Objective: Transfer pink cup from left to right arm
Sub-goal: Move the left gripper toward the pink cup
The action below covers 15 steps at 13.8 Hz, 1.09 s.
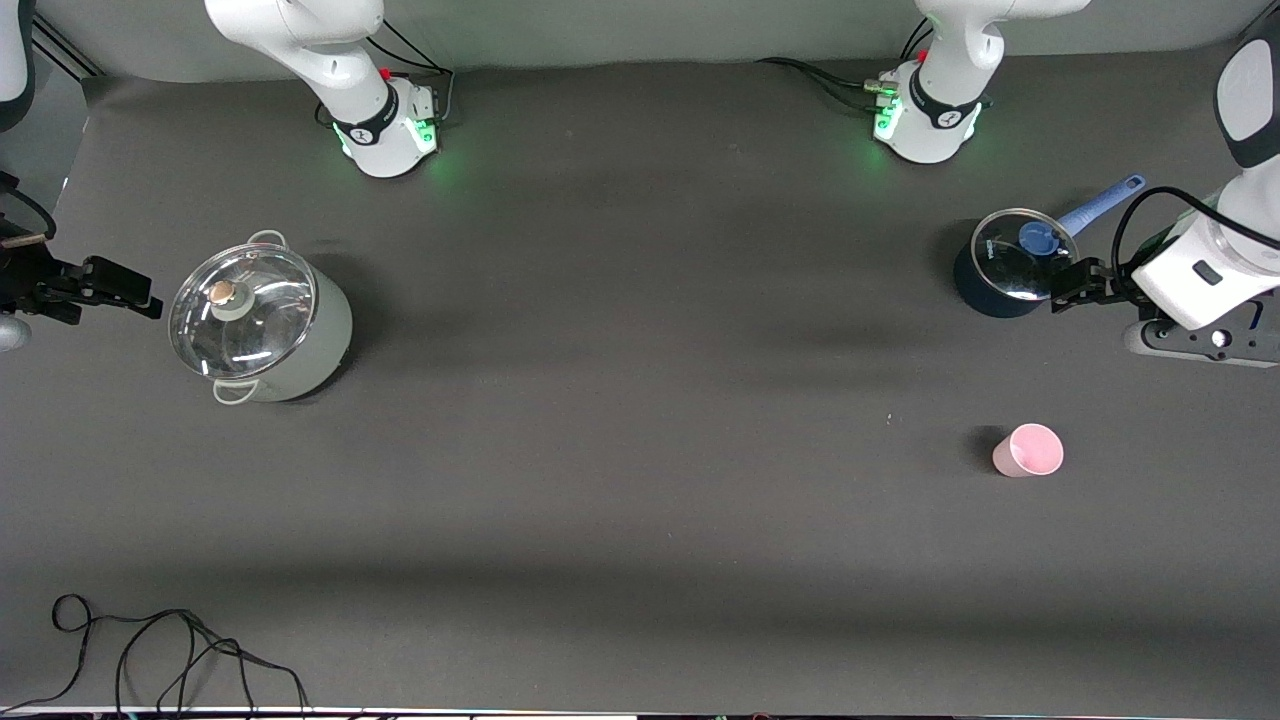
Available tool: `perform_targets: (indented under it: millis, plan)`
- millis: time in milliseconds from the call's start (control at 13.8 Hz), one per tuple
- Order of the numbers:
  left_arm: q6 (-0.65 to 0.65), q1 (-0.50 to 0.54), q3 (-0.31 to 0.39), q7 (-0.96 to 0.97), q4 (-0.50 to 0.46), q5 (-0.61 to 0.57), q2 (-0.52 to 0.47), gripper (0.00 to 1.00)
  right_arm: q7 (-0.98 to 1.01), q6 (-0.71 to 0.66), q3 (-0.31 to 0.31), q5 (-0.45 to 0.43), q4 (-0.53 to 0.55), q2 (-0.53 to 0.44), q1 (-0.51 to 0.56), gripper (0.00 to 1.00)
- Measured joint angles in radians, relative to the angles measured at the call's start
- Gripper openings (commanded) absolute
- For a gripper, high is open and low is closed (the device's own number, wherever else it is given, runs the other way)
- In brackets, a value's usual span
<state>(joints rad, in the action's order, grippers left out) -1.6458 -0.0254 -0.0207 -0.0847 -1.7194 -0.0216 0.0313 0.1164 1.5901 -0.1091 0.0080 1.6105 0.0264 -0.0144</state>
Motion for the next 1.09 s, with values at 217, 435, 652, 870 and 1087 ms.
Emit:
perform_targets:
  millis: [217, 435, 652, 870, 1087]
  plan:
    - [0.0, 0.0, 0.001, 0.0, 0.0, 0.0, 0.0, 1.0, 0.0, 0.0, 0.0, 0.0, 0.0, 0.0, 0.0, 1.0]
    - [0.004, 0.001, 0.001, 0.0, 0.0, 0.0, 0.0, 1.0, 0.0, 0.0, 0.0, 0.0, 0.0, 0.0, 0.0, 1.0]
    - [0.006, 0.004, 0.003, -0.002, 0.0, 0.0, 0.0, 1.0, 0.0, 0.0, 0.0, 0.0, 0.0, 0.0, 0.0, 1.0]
    - [0.006, 0.012, 0.006, -0.007, 0.0, 0.0, 0.001, 1.0, 0.0, 0.0, 0.0, 0.0, 0.0, 0.0, 0.0, 1.0]
    - [0.006, 0.014, 0.007, -0.055, 0.001, -0.001, 0.002, 1.0, 0.0, 0.0, 0.0, 0.0, 0.0, 0.0, 0.0, 1.0]
